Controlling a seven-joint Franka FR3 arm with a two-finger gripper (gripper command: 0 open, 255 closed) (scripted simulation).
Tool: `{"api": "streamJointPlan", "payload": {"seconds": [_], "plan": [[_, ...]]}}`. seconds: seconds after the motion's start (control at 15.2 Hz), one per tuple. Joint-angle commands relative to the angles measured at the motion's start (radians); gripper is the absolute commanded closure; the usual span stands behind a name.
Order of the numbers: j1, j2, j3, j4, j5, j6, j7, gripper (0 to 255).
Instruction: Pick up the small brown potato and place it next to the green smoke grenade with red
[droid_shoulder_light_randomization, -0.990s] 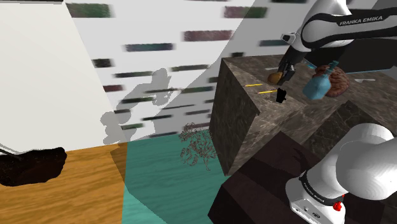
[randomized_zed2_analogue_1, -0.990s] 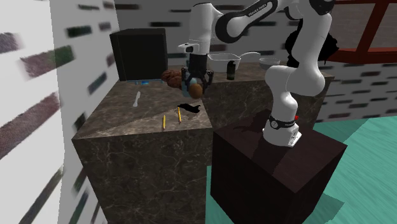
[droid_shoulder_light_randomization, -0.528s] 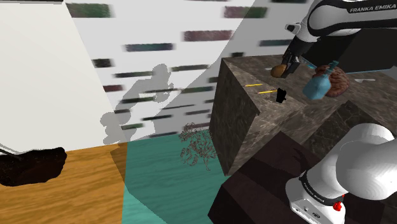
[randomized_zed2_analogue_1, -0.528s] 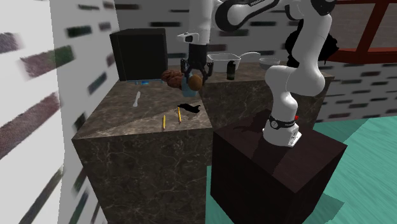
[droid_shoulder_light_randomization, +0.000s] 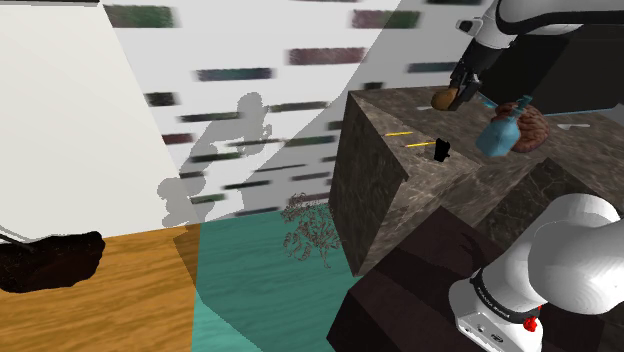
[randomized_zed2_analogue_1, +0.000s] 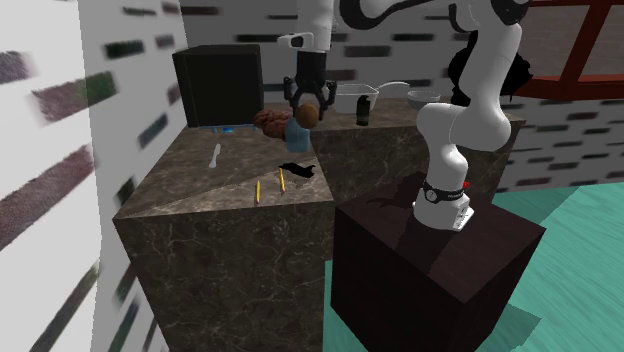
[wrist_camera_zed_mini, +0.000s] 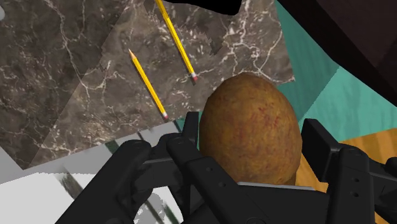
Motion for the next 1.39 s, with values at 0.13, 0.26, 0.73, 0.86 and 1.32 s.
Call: {"api": "streamJointPlan", "payload": {"seconds": [0.13, 0.26, 0.73, 0.86, 1.32], "plan": [[-0.028, -0.057, -0.001, -0.009, -0.025, -0.044, -0.019, 255], [-0.060, -0.112, -0.009, -0.039, -0.053, -0.065, -0.042, 255], [-0.173, -0.282, -0.053, -0.107, -0.145, -0.151, -0.146, 255], [-0.205, -0.322, -0.070, -0.116, -0.171, -0.177, -0.183, 255], [-0.307, -0.432, -0.145, -0.110, -0.261, -0.267, -0.326, 255]]}}
